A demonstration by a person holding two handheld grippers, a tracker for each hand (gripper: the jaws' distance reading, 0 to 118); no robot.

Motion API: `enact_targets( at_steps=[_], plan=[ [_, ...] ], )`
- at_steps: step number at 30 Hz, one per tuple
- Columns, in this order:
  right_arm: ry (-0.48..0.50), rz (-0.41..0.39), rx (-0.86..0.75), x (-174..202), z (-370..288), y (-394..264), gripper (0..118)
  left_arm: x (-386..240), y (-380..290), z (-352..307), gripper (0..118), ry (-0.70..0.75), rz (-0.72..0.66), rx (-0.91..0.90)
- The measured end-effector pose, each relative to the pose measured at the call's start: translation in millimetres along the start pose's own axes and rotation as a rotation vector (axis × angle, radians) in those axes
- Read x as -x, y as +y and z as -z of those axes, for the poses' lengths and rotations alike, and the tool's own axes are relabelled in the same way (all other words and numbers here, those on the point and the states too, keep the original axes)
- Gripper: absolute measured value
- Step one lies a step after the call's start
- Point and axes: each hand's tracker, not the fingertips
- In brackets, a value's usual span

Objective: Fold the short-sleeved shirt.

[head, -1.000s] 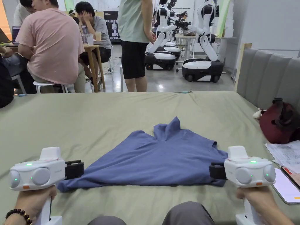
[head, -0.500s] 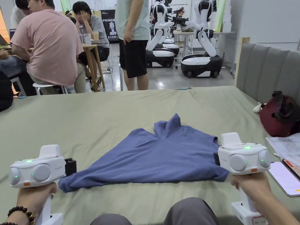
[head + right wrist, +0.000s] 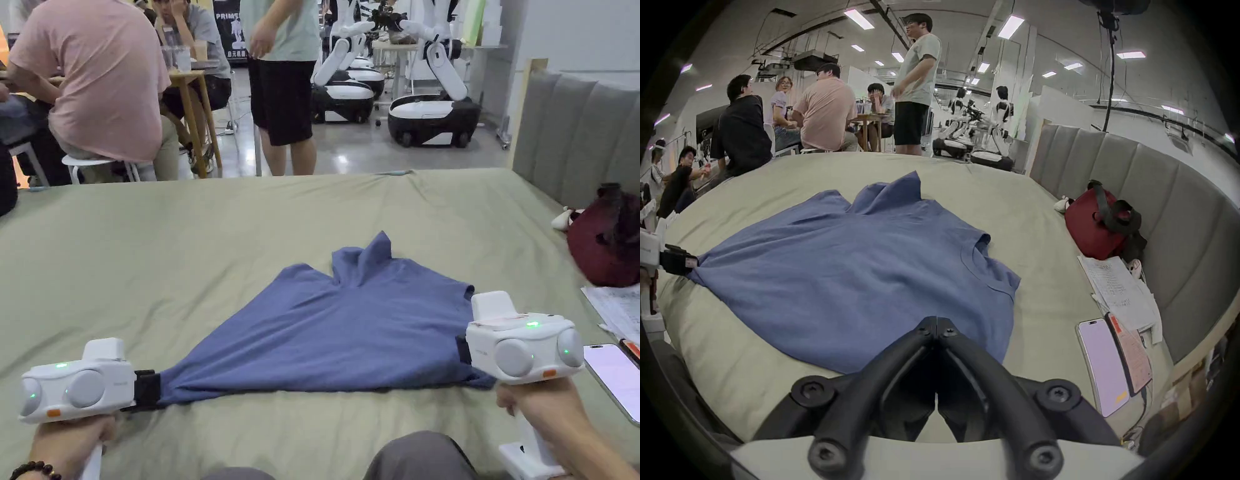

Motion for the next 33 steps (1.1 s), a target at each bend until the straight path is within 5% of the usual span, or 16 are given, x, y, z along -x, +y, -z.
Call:
enact_targets(
  at_steps=[1, 2, 15, 17, 19, 20, 21, 26, 30, 32, 33],
  plan=[
    [0.004, -0.013, 0.008, 1, 3, 1, 0, 0, 4, -4, 45, -0.018, -0.005, -0.007],
    [0.008, -0.032, 0.016, 3, 6, 3, 0, 3, 4, 1, 0, -0.050, -0.001, -0.023],
    [0.058, -0.106, -0.003, 1, 90, 115, 7, -52, 110, 24, 2, -0.096, 0.101, -0.129],
    [0.096, -0.106, 0.010, -2, 117, 138, 26, -62, 126, 41, 2, -0.110, 0.098, -0.126],
    [0.154, -0.088, 0.041, -4, 150, 157, 71, -71, 136, 58, 2, -0.128, 0.094, -0.123],
    [0.154, -0.075, 0.047, -5, 170, 165, 105, -75, 140, 65, 2, -0.140, 0.100, -0.120],
    [0.149, -0.074, 0.059, -5, 185, 171, 118, -79, 143, 71, 2, -0.148, 0.106, -0.119],
    [0.061, -0.189, 0.146, -4, 272, 202, 107, -93, 147, 107, 3, -0.171, 0.123, -0.089],
    [0.023, -0.166, 0.282, -5, 321, 204, 103, -94, 141, 120, 3, -0.189, 0.129, -0.074],
    [0.041, -0.195, 0.374, -4, 336, 196, 79, -92, 140, 124, 3, -0.189, 0.134, -0.066],
    [0.101, -0.142, 0.348, -2, 333, 194, 67, -90, 140, 125, 3, -0.184, 0.137, -0.065]
  ],
)
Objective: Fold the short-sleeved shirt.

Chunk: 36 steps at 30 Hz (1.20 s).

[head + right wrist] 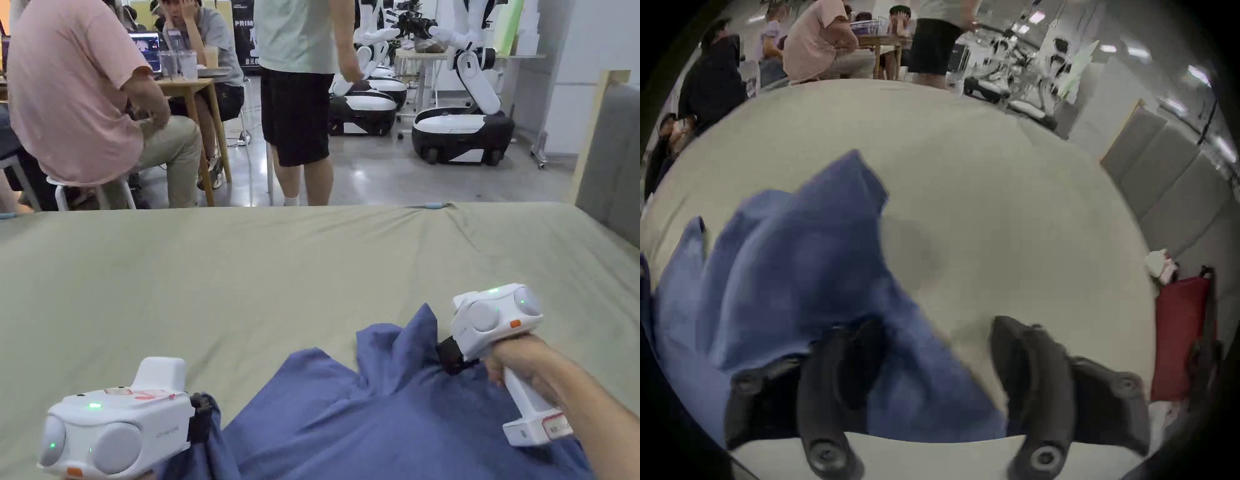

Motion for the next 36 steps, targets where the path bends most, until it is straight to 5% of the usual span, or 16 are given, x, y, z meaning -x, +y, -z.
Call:
enact_targets(
  at_steps=[1, 3, 4, 10, 13, 17, 22, 26, 30, 36],
  plan=[
    [-0.014, 0.001, -0.001, 3, -6, 2, 58, 0, 0, 0, 3, 0.007, -0.002, 0.003],
    [0.012, -0.124, 0.018, 14, -23, 4, 5, 4, 2, 0, 3, 0.016, -0.015, 0.002],
    [-0.011, -0.198, 0.045, 21, -28, 3, 2, 5, 5, -1, 3, 0.020, -0.025, 0.006],
    [-0.047, -0.072, -0.120, 0, -94, 21, 2, 14, 62, -44, 3, 0.045, -0.051, -0.107],
    [-0.136, -0.125, -0.220, -20, -152, 43, 2, 21, 120, -76, 3, 0.072, -0.014, -0.196],
    [-0.191, -0.034, -0.379, -57, -247, 81, 2, 33, 199, -108, 3, 0.098, -0.012, -0.246],
    [-0.302, -0.027, -0.519, -91, -347, 116, 2, 34, 272, -149, 3, 0.156, -0.057, -0.319],
    [-0.316, 0.093, -0.622, -117, -411, 136, 2, 30, 318, -183, 3, 0.139, -0.063, -0.409],
    [-0.314, 0.192, -0.715, -134, -449, 149, 2, 24, 355, -205, 3, 0.184, -0.029, -0.454],
    [-0.338, 0.203, -0.781, -141, -459, 155, 2, 29, 387, -220, 3, 0.180, -0.076, -0.488]
  ],
)
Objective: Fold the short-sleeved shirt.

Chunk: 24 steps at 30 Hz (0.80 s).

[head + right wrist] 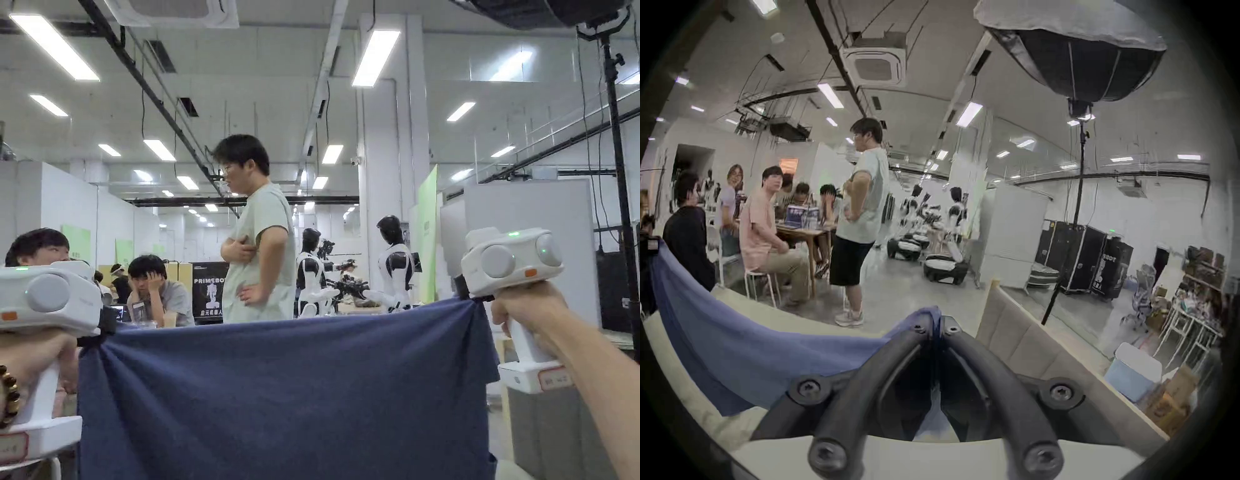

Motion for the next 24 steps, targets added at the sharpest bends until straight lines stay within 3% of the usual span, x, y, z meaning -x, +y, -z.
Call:
enact_targets(
  at_steps=[8, 15, 24],
  plan=[
    [-0.017, 0.089, -0.041, -3, 9, -8, 2, -5, -3, 0, 3, -0.012, 0.077, -0.035],
    [0.016, 0.040, 0.036, 13, 20, -64, 2, 4, -67, 18, 3, -0.041, 0.044, 0.019],
    [0.081, 0.061, 0.081, 18, 18, -123, 2, 31, -139, 24, 3, -0.068, -0.042, 0.117]
  ],
)
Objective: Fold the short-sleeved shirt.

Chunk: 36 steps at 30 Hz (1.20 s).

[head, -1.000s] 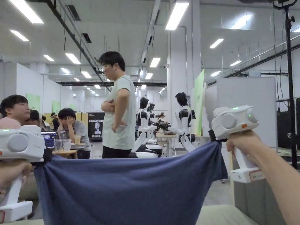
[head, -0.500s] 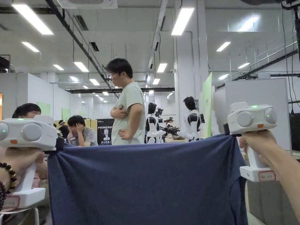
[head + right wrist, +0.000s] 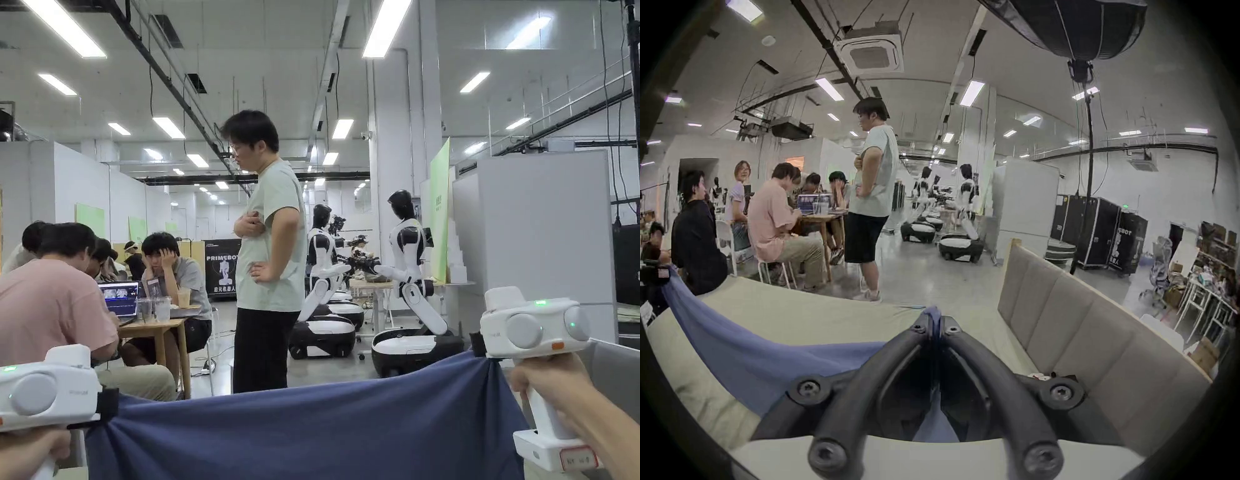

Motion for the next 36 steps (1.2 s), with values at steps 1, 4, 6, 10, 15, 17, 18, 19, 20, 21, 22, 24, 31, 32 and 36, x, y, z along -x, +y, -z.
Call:
enact_targets(
  at_steps=[1, 4, 6, 10, 15, 17, 18, 19, 20, 21, 22, 24, 31, 32, 36],
  plan=[
    [0.005, 0.002, -0.005, 1, -6, -4, 2, 2, -4, -5, 3, -0.004, -0.004, -0.002],
    [0.027, -0.010, -0.028, 4, -33, -23, 2, 10, -23, -22, 3, -0.012, -0.004, 0.001],
    [0.053, -0.026, -0.016, 6, -55, -40, 3, 13, -40, -39, 3, -0.001, -0.011, 0.023],
    [0.066, -0.074, 0.000, 8, -101, -74, 3, 18, -81, -82, 3, -0.001, -0.026, 0.056],
    [0.049, -0.128, 0.012, 15, -174, -141, 3, 23, -147, -145, 3, -0.028, -0.078, 0.057],
    [0.062, -0.103, 0.034, 11, -196, -170, 3, 24, -173, -165, 3, -0.025, -0.087, 0.076],
    [0.074, -0.050, 0.057, 7, -203, -185, 3, 25, -188, -176, 3, -0.032, -0.083, 0.083],
    [0.074, -0.009, 0.069, 4, -212, -200, 3, 25, -200, -186, 3, -0.037, -0.079, 0.091],
    [0.083, 0.020, 0.084, 0, -223, -216, 3, 25, -214, -196, 3, -0.046, -0.066, 0.111],
    [0.087, 0.037, 0.096, -4, -235, -232, 3, 27, -229, -206, 3, -0.059, -0.062, 0.120],
    [0.076, 0.057, 0.105, -7, -245, -247, 3, 28, -241, -214, 3, -0.069, -0.061, 0.124],
    [0.068, 0.077, 0.153, -14, -264, -283, 3, 28, -268, -232, 3, -0.089, -0.038, 0.139],
    [0.112, 0.019, 0.399, -31, -272, -383, 3, 23, -347, -255, 3, -0.099, 0.055, 0.223],
    [0.121, -0.021, 0.433, -28, -271, -392, 3, 22, -356, -254, 3, -0.095, 0.052, 0.247],
    [0.126, -0.114, 0.492, -19, -266, -417, 3, 20, -385, -246, 3, -0.066, 0.055, 0.305]
  ],
)
